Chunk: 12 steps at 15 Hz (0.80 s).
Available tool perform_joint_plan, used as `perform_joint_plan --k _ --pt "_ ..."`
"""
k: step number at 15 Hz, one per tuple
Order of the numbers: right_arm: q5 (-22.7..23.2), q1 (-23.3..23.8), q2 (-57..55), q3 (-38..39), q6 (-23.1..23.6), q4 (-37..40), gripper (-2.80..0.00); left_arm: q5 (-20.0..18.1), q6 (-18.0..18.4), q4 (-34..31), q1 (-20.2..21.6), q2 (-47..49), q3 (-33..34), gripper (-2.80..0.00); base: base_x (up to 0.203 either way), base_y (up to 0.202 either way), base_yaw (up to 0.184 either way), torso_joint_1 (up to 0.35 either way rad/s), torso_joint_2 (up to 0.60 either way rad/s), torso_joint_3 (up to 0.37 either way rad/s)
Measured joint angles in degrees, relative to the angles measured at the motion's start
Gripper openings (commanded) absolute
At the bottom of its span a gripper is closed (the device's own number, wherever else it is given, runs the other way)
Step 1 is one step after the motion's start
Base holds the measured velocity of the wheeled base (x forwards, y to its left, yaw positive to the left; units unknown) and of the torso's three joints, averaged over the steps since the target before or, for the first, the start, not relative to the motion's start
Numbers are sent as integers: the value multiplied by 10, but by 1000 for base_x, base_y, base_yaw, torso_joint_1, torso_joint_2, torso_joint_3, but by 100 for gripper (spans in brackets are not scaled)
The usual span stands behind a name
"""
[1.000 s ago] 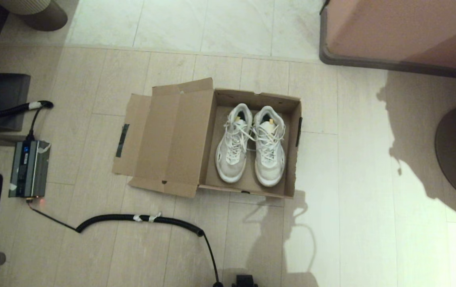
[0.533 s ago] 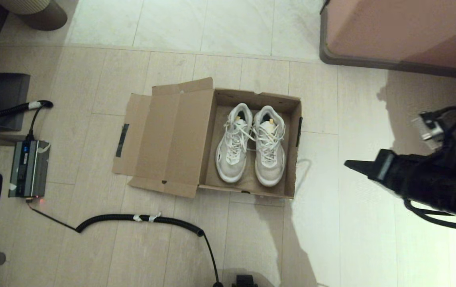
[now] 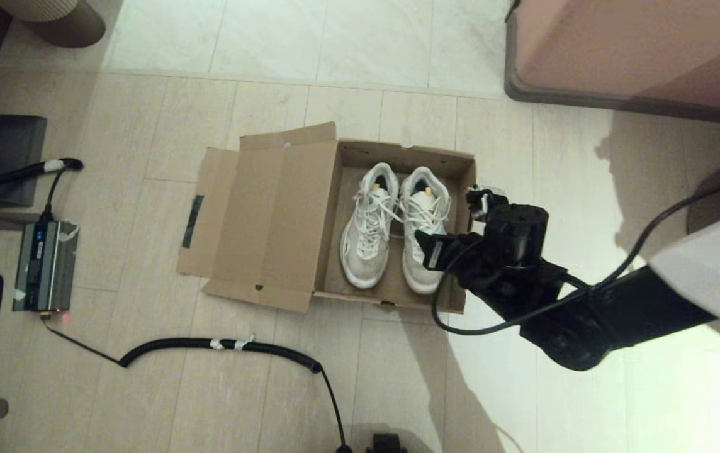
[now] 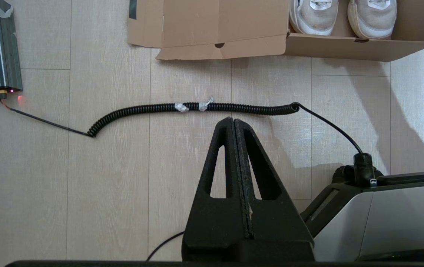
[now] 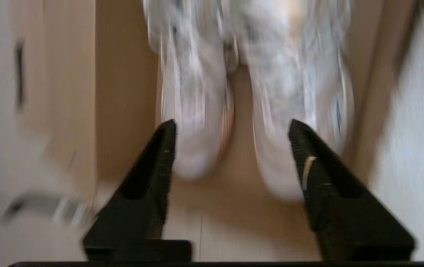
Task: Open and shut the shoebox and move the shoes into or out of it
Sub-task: Put the shoes out of the shoe box
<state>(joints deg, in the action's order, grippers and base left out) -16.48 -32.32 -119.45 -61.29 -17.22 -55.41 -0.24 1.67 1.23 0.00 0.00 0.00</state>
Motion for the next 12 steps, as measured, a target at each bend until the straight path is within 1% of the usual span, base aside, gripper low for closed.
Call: perform_joint_plan --k 1,2,4,6,8,12 --pt "-36 -11 -40 -47 29 -34 0 0 0 0 0 0 0 -280 0 0 0 0 0 0" --pt "-58 -18 -68 -83 58 -57 0 0 0 0 0 0 0 -280 0 0 0 0 0 0" --pt "-75 -26 -121 -157 115 -75 0 0 0 0 0 0 0 -280 0 0 0 0 0 0" --pt "-78 -28 -167 -230 154 -75 0 0 0 0 0 0 0 -280 0 0 0 0 0 0" --pt "-82 -27 -207 -283 172 -67 0 0 0 0 0 0 0 -280 0 0 0 0 0 0" --pt "-83 -16 -248 -334 177 -28 0 0 0 0 0 0 0 -280 0 0 0 0 0 0"
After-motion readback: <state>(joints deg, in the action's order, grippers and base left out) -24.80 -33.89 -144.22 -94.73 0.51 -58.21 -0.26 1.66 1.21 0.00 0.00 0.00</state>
